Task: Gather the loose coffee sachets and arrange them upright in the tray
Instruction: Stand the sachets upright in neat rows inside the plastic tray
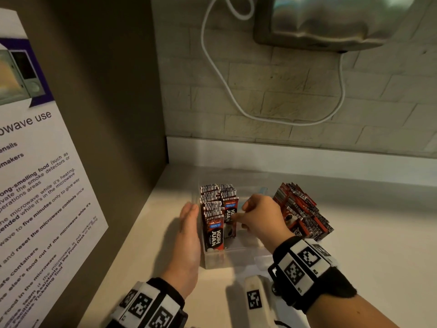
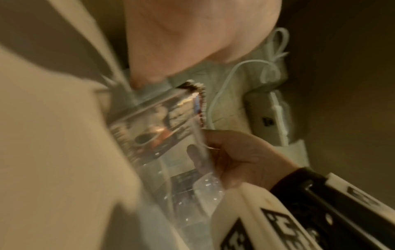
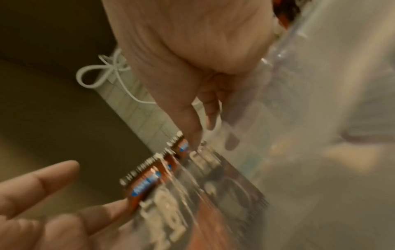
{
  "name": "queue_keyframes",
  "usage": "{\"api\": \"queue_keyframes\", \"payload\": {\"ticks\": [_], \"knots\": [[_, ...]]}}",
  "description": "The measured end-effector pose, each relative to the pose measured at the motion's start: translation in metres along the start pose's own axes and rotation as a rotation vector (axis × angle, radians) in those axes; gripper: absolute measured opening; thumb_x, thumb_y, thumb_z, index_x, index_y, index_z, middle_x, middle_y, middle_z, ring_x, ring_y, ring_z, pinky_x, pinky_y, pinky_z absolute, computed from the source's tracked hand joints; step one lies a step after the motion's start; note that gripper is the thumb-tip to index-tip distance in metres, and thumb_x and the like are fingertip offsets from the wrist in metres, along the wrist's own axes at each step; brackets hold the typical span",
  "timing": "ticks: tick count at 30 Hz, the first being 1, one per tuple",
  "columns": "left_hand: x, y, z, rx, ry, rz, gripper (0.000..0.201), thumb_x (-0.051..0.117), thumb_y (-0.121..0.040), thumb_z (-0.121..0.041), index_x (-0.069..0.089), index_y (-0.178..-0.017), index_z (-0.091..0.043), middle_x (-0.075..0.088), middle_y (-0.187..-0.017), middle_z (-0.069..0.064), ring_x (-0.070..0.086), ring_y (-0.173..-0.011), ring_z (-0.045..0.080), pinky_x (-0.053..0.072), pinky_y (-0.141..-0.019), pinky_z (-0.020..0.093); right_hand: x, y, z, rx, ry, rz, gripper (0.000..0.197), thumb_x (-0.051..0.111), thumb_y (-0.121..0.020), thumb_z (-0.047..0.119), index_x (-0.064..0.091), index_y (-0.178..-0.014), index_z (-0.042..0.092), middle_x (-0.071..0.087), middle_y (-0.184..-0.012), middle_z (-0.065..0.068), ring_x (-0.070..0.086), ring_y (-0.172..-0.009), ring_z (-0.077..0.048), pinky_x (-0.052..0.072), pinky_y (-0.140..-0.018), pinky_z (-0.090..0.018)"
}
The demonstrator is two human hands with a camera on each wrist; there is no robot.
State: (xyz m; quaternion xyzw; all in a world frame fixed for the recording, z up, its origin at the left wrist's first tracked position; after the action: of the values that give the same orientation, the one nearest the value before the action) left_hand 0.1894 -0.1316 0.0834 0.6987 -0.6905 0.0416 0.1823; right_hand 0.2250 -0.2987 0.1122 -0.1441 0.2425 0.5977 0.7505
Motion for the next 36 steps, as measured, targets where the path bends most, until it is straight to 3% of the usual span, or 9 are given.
{"api": "queue_keyframes", "payload": {"ticks": [3, 5, 7, 12, 16, 20, 23, 28, 36], "knots": [[-0.005, 0.016, -0.054, 0.352, -0.097, -0.116, 0.032, 0.056, -0.094, -0.034, 0.05, -0.124, -0.03, 0.05, -0.129, -0.012, 0.05, -0.106, -0.004, 0.047, -0.078, 0.009, -0.03, 0.014, 0.023, -0.124, -0.067, -0.093, 0.019, 0.075, -0.08, 0.017, 0.057, -0.083, 0.01, 0.066, -0.085, -0.011, 0.066, -0.077, -0.029, 0.057, -0.071, -0.04], [0.014, 0.029, -0.078, 0.506, -0.234, -0.034, 0.032, 0.062, -0.079, -0.036, 0.055, -0.111, -0.036, 0.055, -0.12, -0.015, 0.052, -0.111, 0.0, 0.047, -0.096, 0.026, -0.06, 0.021, 0.034, -0.19, -0.117, -0.194, 0.017, 0.074, -0.08, 0.019, 0.06, -0.08, 0.01, 0.067, -0.079, -0.009, 0.065, -0.07, -0.027, 0.055, -0.065, -0.038], [0.04, 0.038, -0.082, 0.54, -0.379, 0.095, 0.034, 0.065, -0.072, -0.036, 0.056, -0.105, -0.04, 0.057, -0.113, -0.017, 0.054, -0.11, 0.002, 0.048, -0.097, 0.036, -0.093, 0.026, 0.039, -0.219, -0.132, -0.285, 0.016, 0.073, -0.081, 0.022, 0.062, -0.079, 0.011, 0.067, -0.075, -0.005, 0.061, -0.066, -0.019, 0.049, -0.062, -0.032], [0.109, 0.033, -0.036, 0.364, -0.761, 0.403, 0.083, 0.078, -0.073, -0.035, 0.031, -0.141, -0.034, 0.033, -0.141, -0.012, 0.033, -0.131, 0.006, 0.029, -0.109, 0.026, -0.141, 0.019, 0.028, -0.176, -0.097, -0.32, 0.027, 0.069, -0.084, 0.033, 0.06, -0.1, 0.014, 0.06, -0.09, 0.0, 0.055, -0.077, -0.013, 0.041, -0.062, -0.028], [0.141, 0.006, 0.003, 0.119, -0.927, 0.476, 0.103, 0.081, -0.071, -0.035, 0.013, -0.148, -0.029, 0.03, -0.14, 0.0, 0.035, -0.132, 0.021, 0.034, -0.103, 0.031, -0.124, 0.01, 0.008, -0.054, 0.024, 0.05, 0.057, 0.074, -0.08, 0.027, 0.045, -0.13, 0.029, 0.048, -0.128, -0.001, 0.052, -0.105, -0.02, 0.041, -0.067, -0.025], [0.152, -0.02, 0.028, -0.076, -0.999, 0.484, 0.126, 0.083, -0.069, -0.032, -0.011, -0.152, -0.025, 0.012, -0.155, 0.011, 0.023, -0.142, 0.03, 0.031, -0.112, 0.042, -0.106, 0.008, -0.006, -0.051, 0.294, 0.357, 0.109, 0.084, -0.063, 0.008, 0.02, -0.143, 0.046, 0.028, -0.138, 0.008, 0.041, -0.116, -0.017, 0.046, -0.07, -0.02], [0.157, -0.023, 0.039, -0.145, -1.04, 0.508, 0.132, 0.082, -0.072, -0.03, -0.025, -0.149, -0.027, -0.007, -0.16, 0.012, 0.005, -0.147, 0.033, 0.019, -0.117, 0.05, -0.091, 0.007, -0.015, -0.059, 0.474, 0.501, 0.137, 0.088, -0.055, 0.002, -0.002, -0.146, 0.052, 0.023, -0.143, 0.009, 0.042, -0.122, -0.021, 0.056, -0.085, -0.034], [0.161, -0.027, 0.045, -0.15, -1.112, 0.498, 0.131, 0.083, -0.072, -0.03, -0.023, -0.15, -0.026, -0.004, -0.158, 0.012, 0.009, -0.146, 0.033, 0.02, -0.116, 0.047, -0.08, -0.006, -0.025, -0.053, 0.816, 0.508, 0.153, 0.094, -0.048, 0.023, -0.025, -0.14, 0.054, -0.005, -0.156, 0.013, 0.029, -0.137, -0.026, 0.05, -0.095, -0.037], [0.152, -0.039, 0.048, -0.172, -0.937, 0.437, 0.109, 0.084, -0.068, -0.025, 0.009, -0.146, -0.028, 0.027, -0.139, 0.007, 0.03, -0.132, 0.03, 0.034, -0.11, 0.046, -0.078, -0.012, -0.032, -0.031, 0.853, 0.504, 0.149, 0.093, -0.052, 0.021, -0.02, -0.145, 0.046, -0.022, -0.157, 0.001, 0.012, -0.145, -0.031, 0.035, -0.11, -0.041]]}}
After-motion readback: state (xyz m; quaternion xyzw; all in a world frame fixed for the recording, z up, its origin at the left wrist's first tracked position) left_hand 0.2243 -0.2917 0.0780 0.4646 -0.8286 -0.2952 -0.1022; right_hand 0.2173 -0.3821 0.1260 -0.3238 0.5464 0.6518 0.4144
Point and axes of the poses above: each hand's wrist, its own y-axis away from the middle knuckle, its own x-axis out of the palm, z = x × y, the point moved 10 cm from there along -y, towards the middle knuckle
